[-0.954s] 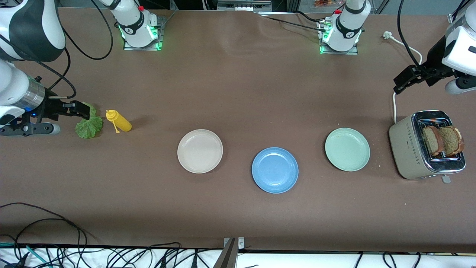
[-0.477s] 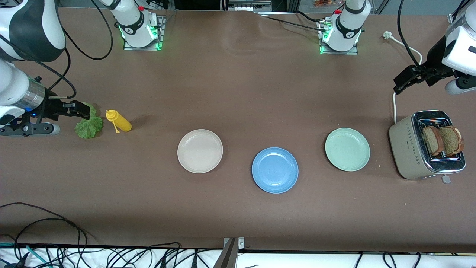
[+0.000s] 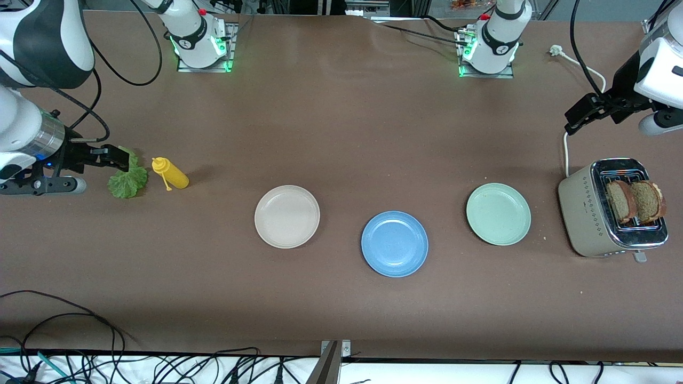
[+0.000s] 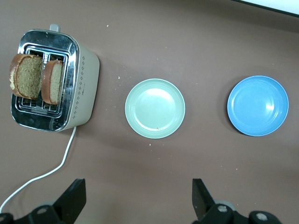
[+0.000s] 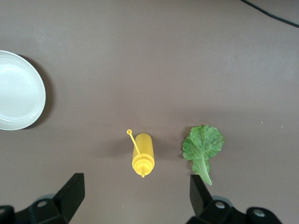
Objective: Make sandwich in blue plate with both arms
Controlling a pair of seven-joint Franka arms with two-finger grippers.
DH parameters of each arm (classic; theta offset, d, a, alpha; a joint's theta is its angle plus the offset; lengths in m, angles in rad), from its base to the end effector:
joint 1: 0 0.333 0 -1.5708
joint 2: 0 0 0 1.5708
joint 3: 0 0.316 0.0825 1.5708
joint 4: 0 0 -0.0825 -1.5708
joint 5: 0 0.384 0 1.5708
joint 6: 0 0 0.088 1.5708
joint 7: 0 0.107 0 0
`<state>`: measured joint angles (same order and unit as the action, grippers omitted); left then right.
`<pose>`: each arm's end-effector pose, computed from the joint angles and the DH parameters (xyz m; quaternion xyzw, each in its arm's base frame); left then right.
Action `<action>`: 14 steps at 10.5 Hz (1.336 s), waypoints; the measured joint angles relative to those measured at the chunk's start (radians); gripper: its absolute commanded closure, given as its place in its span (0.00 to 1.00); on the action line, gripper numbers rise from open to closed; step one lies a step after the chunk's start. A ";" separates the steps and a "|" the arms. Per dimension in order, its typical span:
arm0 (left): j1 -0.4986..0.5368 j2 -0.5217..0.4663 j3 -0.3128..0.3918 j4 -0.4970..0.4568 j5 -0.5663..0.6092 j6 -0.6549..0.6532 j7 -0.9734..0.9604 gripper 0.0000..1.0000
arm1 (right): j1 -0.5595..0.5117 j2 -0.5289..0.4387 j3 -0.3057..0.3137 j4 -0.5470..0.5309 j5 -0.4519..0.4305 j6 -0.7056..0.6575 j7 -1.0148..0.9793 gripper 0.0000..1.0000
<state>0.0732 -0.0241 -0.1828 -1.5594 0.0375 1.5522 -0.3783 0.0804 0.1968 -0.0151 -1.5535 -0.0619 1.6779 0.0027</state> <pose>0.5426 -0.0569 0.6413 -0.9907 -0.1344 -0.0131 0.0183 0.6143 0.0349 0.5265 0.9982 0.0358 -0.0351 0.0333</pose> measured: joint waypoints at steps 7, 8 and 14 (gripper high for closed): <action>0.006 0.022 0.010 0.000 0.000 -0.001 0.000 0.00 | 0.000 0.000 0.000 0.000 0.000 0.001 0.001 0.00; 0.021 0.052 0.014 0.000 0.002 -0.001 0.000 0.00 | 0.000 0.000 0.000 0.000 0.000 0.001 0.001 0.00; 0.112 0.221 0.023 0.037 0.058 0.007 0.177 0.00 | -0.001 0.002 -0.001 0.002 0.000 0.001 0.001 0.00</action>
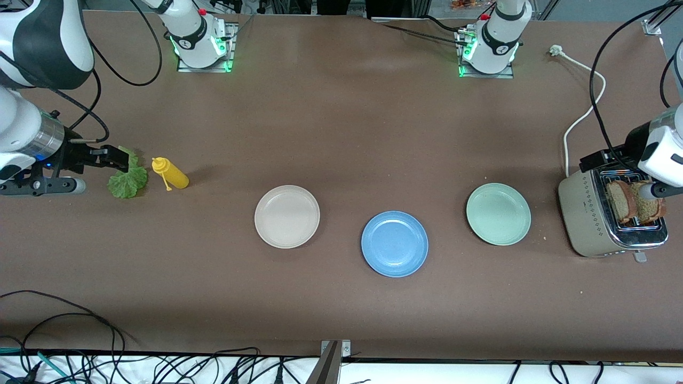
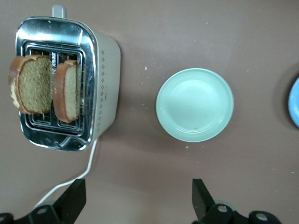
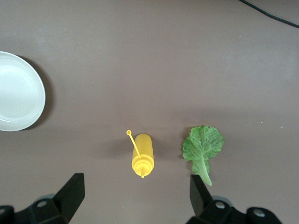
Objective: Make sandwich in blue plate with both arms
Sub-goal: 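Lower the left gripper over the toaster onto a bread slice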
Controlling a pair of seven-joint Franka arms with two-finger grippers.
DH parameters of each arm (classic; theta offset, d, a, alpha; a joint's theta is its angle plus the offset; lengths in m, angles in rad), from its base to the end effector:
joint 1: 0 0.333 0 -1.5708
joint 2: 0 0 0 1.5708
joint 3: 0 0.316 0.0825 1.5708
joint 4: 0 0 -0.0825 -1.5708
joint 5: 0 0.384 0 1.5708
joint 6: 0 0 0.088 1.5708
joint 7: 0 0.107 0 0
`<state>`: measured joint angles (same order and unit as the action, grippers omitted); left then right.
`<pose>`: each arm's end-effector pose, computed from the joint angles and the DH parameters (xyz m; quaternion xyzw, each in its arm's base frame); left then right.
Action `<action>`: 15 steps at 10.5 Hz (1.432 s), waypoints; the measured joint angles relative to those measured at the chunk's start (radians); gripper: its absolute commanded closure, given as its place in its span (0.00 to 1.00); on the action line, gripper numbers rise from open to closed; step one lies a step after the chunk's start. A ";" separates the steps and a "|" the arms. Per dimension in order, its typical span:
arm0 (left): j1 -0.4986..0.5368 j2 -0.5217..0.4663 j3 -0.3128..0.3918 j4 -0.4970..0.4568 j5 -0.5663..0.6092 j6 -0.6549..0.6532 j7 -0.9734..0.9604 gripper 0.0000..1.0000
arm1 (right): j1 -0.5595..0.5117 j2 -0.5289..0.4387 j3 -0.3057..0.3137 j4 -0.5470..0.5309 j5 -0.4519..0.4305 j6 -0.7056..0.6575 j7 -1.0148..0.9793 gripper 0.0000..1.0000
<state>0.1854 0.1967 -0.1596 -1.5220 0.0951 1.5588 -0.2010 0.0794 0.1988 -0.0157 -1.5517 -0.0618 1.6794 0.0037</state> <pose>0.6033 0.0339 0.5337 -0.9903 -0.1099 0.0755 0.0386 0.6151 0.0340 0.5263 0.9983 0.0345 -0.0344 0.0333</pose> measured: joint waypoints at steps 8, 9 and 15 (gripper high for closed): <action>0.154 0.128 0.001 -0.008 0.016 0.183 0.151 0.01 | 0.000 0.000 0.000 0.001 0.003 0.000 0.000 0.00; 0.173 0.139 0.001 -0.027 0.016 0.223 0.180 0.02 | 0.000 0.001 0.000 0.001 0.003 0.000 0.000 0.00; 0.210 0.146 0.001 -0.108 0.016 0.286 0.217 0.04 | 0.000 0.001 0.000 0.001 0.003 0.000 0.000 0.00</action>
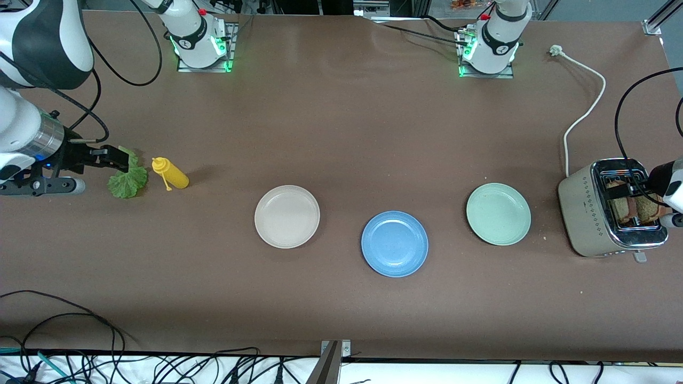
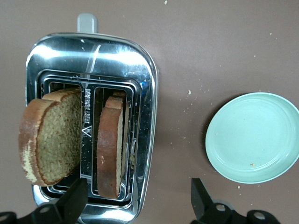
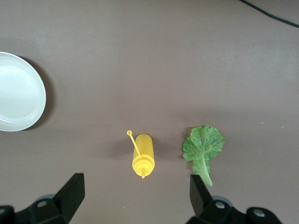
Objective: Make sandwich in blue plate with both arms
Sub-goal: 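Lower the left gripper over the toaster onto a bread slice, then grasp the bread slice with the left gripper and lift it out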
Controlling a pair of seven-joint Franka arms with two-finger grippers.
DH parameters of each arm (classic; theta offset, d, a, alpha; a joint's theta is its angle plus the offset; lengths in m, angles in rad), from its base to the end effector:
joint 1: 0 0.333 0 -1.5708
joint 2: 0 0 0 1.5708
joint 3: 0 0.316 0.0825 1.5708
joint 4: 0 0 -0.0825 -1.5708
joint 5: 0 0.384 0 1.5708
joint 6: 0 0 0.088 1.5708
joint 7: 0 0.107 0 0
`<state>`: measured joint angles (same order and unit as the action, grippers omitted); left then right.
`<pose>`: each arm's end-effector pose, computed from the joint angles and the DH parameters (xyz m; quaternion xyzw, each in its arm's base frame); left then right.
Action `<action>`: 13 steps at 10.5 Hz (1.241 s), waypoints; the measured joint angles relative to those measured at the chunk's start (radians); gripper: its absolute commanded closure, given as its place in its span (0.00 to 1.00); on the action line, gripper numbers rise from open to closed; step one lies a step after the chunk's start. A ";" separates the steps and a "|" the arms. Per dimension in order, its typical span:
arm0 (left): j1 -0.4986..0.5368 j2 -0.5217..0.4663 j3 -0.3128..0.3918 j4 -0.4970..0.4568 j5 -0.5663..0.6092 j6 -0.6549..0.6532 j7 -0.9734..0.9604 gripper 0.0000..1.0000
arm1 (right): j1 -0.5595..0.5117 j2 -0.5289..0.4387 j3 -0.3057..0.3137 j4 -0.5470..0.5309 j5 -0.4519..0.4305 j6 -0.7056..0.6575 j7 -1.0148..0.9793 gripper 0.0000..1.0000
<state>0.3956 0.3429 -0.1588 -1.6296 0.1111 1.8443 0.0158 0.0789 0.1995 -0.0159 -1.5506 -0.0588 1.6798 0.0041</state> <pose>0.6206 0.1693 0.4137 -0.9933 -0.0947 0.0643 0.0177 0.6154 0.0339 0.5264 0.9983 0.0337 -0.0341 0.0318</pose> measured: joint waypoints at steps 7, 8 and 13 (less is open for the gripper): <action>0.033 0.030 0.000 -0.015 0.032 0.025 0.049 0.39 | 0.000 0.000 0.000 0.000 0.000 0.000 0.000 0.00; 0.034 0.031 -0.001 -0.015 0.032 0.025 0.050 0.67 | 0.000 0.000 0.000 0.000 0.000 0.000 0.000 0.00; 0.035 0.032 -0.001 -0.015 0.034 0.026 0.051 1.00 | 0.000 0.000 0.000 0.000 0.000 0.000 0.000 0.00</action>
<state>0.4305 0.3745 -0.1597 -1.6442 0.1450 1.8705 0.0665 0.0788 0.1997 -0.0159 -1.5505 -0.0588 1.6798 0.0041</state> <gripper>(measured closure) 0.789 0.000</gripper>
